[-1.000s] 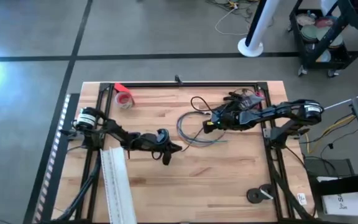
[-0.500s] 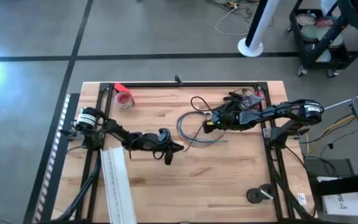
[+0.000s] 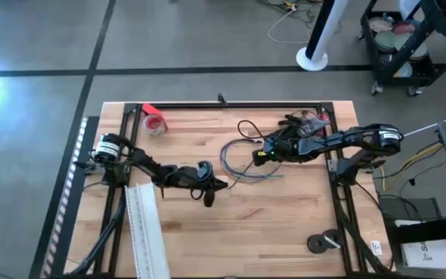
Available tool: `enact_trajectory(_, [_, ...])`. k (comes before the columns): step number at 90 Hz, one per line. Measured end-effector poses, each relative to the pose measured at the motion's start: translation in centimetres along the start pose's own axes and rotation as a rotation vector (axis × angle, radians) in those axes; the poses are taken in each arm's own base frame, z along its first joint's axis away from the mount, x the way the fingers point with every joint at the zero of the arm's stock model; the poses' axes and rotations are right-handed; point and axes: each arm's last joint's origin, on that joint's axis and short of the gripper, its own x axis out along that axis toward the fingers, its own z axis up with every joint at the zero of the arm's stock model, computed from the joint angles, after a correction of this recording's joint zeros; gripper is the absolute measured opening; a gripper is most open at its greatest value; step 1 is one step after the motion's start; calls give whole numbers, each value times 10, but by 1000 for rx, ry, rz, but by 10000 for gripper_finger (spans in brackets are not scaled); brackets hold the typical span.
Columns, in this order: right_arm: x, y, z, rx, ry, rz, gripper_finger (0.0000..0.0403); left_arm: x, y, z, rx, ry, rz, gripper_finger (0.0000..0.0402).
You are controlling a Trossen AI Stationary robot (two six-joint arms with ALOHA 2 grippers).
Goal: Ziptie cables
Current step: Put a zip tie on the cables
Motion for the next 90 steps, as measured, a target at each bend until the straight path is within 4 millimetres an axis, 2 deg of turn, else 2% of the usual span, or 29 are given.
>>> enact_trajectory(10, [0, 0, 0, 10, -1, 2, 50, 0, -1, -1, 6, 3, 0, 0])
enact_trajectory(24, [0, 5, 4, 194, -34, 53, 43, 0, 0, -1, 46, 7, 2, 0])
enact_trajectory(32, [0, 5, 7, 214, -53, 60, 42, 0, 0, -1, 59, 8, 3, 0])
enact_trajectory(39, [1, 4, 11, 168, -82, 50, 41, 0, -1, -1, 60, 8, 2, 0])
enact_trajectory(48, [0, 1, 9, -12, -119, -23, 41, 0, -2, -2, 57, 13, 0, 0])
enact_trajectory(66, [-3, -17, -10, -233, 52, -218, 41, -1, -6, -5, 45, 11, 3, 0])
enact_trajectory(72, [-3, -20, -12, -222, 70, -258, 41, -1, -6, -5, 44, 7, 10, 0])
enact_trajectory(81, [-2, -18, -10, -210, 39, -237, 41, -1, -5, -4, 44, 0, 23, 0])
enact_trajectory(90, [5, -8, -5, -219, 10, -103, 41, -1, -6, -5, 44, -4, 30, 0])
